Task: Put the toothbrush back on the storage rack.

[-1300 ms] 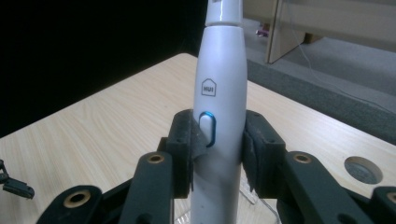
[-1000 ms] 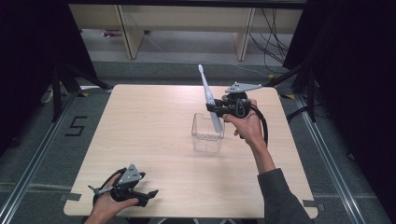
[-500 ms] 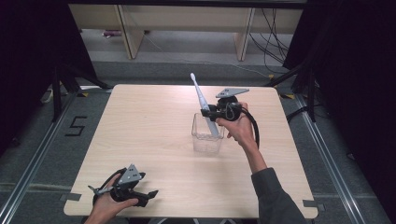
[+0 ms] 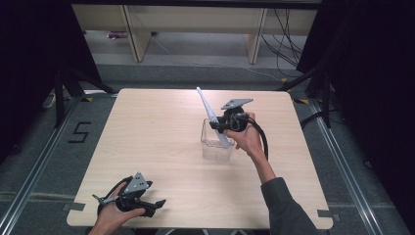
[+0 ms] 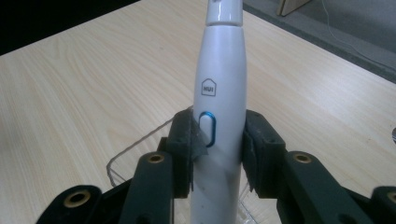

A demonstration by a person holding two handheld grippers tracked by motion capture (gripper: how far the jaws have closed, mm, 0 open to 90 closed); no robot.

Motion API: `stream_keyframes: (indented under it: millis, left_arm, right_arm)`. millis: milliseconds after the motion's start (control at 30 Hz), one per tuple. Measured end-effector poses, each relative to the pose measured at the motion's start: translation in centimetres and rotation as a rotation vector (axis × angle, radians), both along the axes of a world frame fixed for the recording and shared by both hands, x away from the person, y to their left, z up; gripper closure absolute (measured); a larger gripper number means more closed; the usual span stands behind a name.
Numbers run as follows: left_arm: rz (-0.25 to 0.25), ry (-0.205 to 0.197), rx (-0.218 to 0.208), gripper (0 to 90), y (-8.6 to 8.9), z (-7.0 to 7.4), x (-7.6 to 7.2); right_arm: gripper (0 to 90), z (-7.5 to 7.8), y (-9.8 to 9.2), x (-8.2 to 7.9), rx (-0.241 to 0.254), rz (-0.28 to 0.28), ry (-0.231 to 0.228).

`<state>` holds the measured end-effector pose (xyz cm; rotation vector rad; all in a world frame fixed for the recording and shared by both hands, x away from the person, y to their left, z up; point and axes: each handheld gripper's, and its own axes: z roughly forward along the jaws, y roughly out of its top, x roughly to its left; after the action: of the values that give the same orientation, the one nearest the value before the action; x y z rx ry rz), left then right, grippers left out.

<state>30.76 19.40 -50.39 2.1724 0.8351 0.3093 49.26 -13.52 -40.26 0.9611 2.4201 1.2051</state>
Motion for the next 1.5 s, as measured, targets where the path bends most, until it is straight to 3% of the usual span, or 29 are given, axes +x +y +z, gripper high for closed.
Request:
stream_keyframes:
  millis: [33,133,200,233,300,367,400,467,500,600,633,667,767,800,833,900,933,1067,1200,1500]
  left_arm:
    - [-0.005,0.004,-0.004,17.9,0.0,0.0,0.0]
    - [0.004,0.007,-0.017,17.9,-0.1,0.0,-0.1]
    - [-0.01,0.0,0.004,17.8,0.0,0.0,0.0]
    - [-0.011,-0.005,0.0,17.8,0.0,-0.1,0.1]
    - [-0.002,0.002,-0.016,17.8,-0.1,-0.1,-0.1]
    - [0.002,-0.003,-0.007,17.8,0.0,-0.1,0.0]
    - [-0.001,0.0,-0.009,17.8,0.0,0.0,0.0]
    - [0.002,0.004,-0.022,17.9,-0.1,-0.1,-0.1]
    - [-0.001,0.0,-0.003,17.8,0.0,-0.1,0.0]
    - [-0.002,0.001,-0.003,17.9,0.0,-0.1,0.0]
    - [-0.002,0.001,-0.003,17.8,0.0,-0.1,0.0]
    - [0.016,0.011,-0.056,17.8,-0.4,-0.2,-0.2]
    - [0.006,0.01,-0.033,17.8,-0.2,-0.2,-0.1]
    - [-0.002,0.005,-0.003,17.8,-0.1,-0.1,0.0]
    - [-0.005,0.003,0.0,17.8,0.0,-0.1,0.0]
    - [-0.004,0.007,-0.015,17.8,-0.1,-0.1,-0.1]
    - [0.001,0.01,-0.026,17.8,-0.2,-0.2,-0.1]
    - [0.0,0.01,-0.025,17.8,-0.2,-0.2,-0.1]
    - [-0.003,0.007,-0.015,17.8,-0.1,-0.1,-0.1]
    - [-0.006,0.008,-0.014,17.8,-0.1,-0.1,-0.1]
  right_arm:
    - [66.5,-0.2,0.1,0.2,0.002,0.021,-0.018]
    - [66.5,-0.4,0.2,0.2,-0.009,0.016,-0.01]
    - [66.5,-0.7,0.4,0.1,-0.025,0.013,0.02]
    - [66.5,-1.0,0.6,0.2,-0.015,0.011,-0.003]
    - [66.5,-1.1,0.6,0.2,-0.033,0.01,0.013]
    - [66.5,-1.3,0.7,0.3,-0.035,0.014,-0.004]
    - [66.5,-1.2,0.6,0.3,-0.051,0.022,0.024]
    - [66.5,-1.4,0.8,0.3,-0.063,0.016,0.025]
    - [66.5,-1.4,0.9,0.2,-0.069,0.008,0.048]
    - [66.5,-1.5,0.9,0.3,-0.08,0.013,0.046]
    - [66.4,-1.8,0.9,0.5,-0.082,0.013,0.011]
    - [66.4,-1.9,1.0,0.5,-0.078,0.018,0.029]
    - [66.4,-1.8,1.0,0.5,-0.096,0.018,0.047]
    - [66.4,-1.9,1.0,0.6,-0.109,0.024,0.055]
    - [66.4,-2.1,1.1,0.6,-0.104,0.016,0.041]
    - [66.4,-2.2,1.1,0.7,-0.102,0.015,0.052]
    - [66.4,-2.2,1.1,0.8,-0.127,0.027,0.056]
    - [66.4,-2.3,1.3,0.7,-0.124,0.005,0.066]
    - [66.4,-2.3,1.4,0.9,-0.146,0.027,0.077]
    - [66.3,-2.7,1.5,1.3,-0.158,0.016,0.11]
